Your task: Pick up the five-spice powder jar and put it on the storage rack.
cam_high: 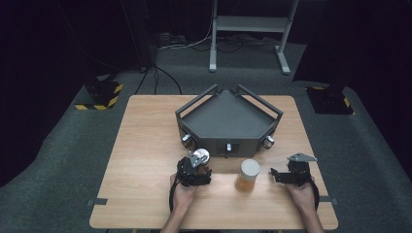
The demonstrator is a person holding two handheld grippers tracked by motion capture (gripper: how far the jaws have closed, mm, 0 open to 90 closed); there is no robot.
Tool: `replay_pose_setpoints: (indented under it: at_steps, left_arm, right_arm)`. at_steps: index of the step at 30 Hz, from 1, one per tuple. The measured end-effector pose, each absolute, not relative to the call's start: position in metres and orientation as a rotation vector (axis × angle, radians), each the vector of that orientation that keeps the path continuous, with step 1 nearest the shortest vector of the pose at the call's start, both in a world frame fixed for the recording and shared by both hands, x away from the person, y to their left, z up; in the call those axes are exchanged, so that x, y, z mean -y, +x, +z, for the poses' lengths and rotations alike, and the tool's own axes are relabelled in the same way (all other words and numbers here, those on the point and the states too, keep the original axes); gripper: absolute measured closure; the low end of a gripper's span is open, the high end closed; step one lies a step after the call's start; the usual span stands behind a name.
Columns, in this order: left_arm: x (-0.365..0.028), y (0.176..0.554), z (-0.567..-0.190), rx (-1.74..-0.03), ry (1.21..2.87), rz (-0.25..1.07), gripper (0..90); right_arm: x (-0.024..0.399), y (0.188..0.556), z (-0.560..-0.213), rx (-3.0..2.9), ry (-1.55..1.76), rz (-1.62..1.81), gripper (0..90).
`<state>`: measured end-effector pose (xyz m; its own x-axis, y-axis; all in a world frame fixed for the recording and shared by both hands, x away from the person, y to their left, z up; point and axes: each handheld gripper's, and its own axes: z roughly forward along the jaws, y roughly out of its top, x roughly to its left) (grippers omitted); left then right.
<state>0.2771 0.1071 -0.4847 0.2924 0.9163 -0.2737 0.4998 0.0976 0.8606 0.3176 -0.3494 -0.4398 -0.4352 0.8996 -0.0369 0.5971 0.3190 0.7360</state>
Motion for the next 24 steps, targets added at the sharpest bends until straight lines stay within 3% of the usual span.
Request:
replay_pose_setpoints:
  at_steps: [1,2,16,24]
  left_arm:
    - [-0.106,0.277,-0.486,-1.355,1.531,0.514,19.9]
    - [-0.128,0.291,-0.455,-1.223,1.916,0.556,20.6]
    - [-0.125,0.291,-0.461,-1.229,1.869,0.555,30.0]
    - [-0.124,0.289,-0.463,-1.232,1.855,0.56,30.6]
  right_arm:
    - [0.349,0.318,-0.44,-2.147,1.322,0.914,8.2]
    - [0.349,0.318,-0.44,-2.147,1.322,0.914,8.2]
    - [0.349,0.318,-0.44,-2.146,1.324,0.913,8.3]
    - [0.349,0.318,-0.44,-2.145,1.323,0.913,8.3]
